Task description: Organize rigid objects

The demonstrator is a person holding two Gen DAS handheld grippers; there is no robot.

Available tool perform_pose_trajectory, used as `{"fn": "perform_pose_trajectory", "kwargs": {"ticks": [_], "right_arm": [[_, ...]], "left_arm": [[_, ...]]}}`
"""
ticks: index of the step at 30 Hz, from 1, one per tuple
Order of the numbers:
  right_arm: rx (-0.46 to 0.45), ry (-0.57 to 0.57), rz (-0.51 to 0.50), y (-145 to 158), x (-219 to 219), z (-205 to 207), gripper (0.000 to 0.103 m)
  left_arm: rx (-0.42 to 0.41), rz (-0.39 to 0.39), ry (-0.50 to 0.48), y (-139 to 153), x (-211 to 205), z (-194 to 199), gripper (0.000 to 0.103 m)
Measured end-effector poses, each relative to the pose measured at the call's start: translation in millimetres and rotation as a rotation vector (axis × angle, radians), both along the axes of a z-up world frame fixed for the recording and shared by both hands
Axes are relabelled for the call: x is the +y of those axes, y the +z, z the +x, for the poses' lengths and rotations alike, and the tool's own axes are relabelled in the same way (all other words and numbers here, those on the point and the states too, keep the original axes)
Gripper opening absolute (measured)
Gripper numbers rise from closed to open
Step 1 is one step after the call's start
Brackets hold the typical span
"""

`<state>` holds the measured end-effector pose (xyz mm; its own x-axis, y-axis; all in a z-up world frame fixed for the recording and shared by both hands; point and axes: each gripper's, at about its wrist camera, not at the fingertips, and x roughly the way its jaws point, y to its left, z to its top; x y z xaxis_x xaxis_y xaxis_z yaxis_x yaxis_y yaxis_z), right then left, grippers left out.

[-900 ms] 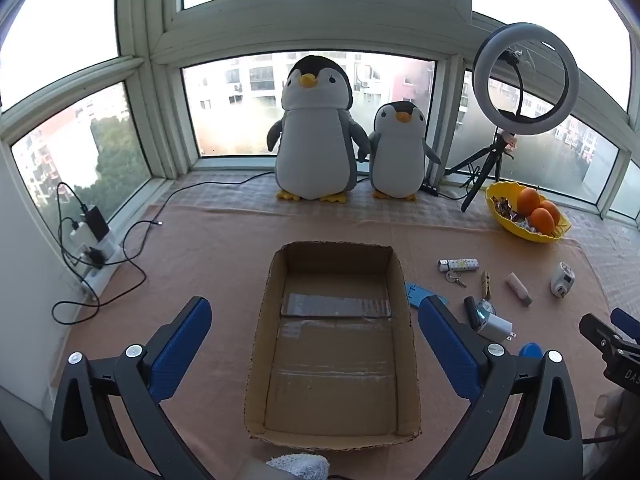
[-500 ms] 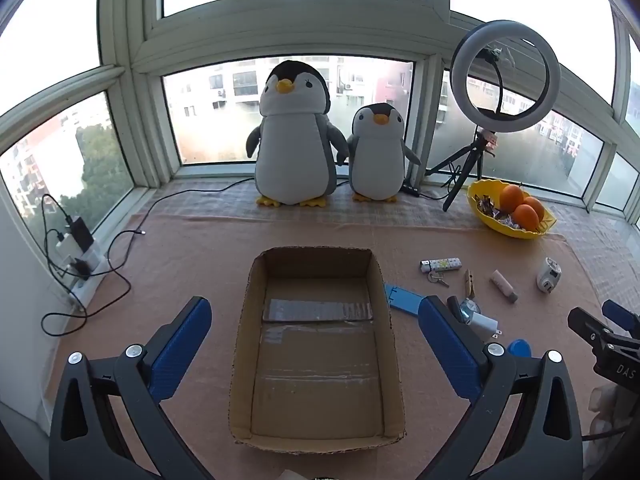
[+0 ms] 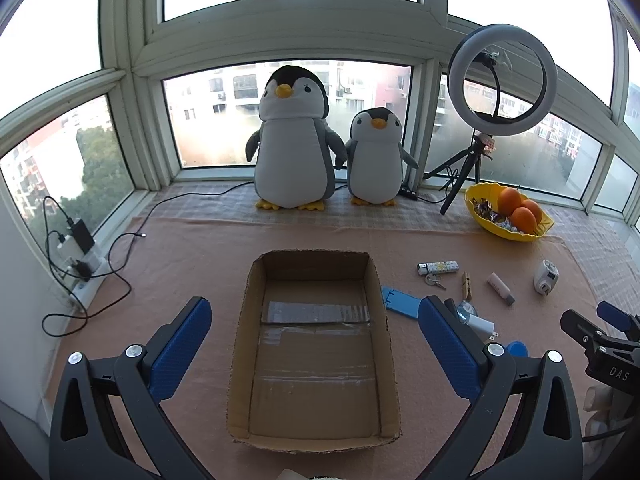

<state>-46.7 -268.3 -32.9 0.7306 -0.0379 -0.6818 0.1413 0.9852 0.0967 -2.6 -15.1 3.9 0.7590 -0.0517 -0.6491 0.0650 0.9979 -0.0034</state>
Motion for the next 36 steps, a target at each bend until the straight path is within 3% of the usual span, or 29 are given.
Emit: {"fn": "perform_pose_trajectory", "kwargs": {"ticks": [36], "right_arm": [[-0.001,0.005,-0.011,-2.3,2.5,2.4,0.103]], "left_arm": [[0.019,-0.006,-0.002,-4.1,1.3,5.4,0.103]]}}
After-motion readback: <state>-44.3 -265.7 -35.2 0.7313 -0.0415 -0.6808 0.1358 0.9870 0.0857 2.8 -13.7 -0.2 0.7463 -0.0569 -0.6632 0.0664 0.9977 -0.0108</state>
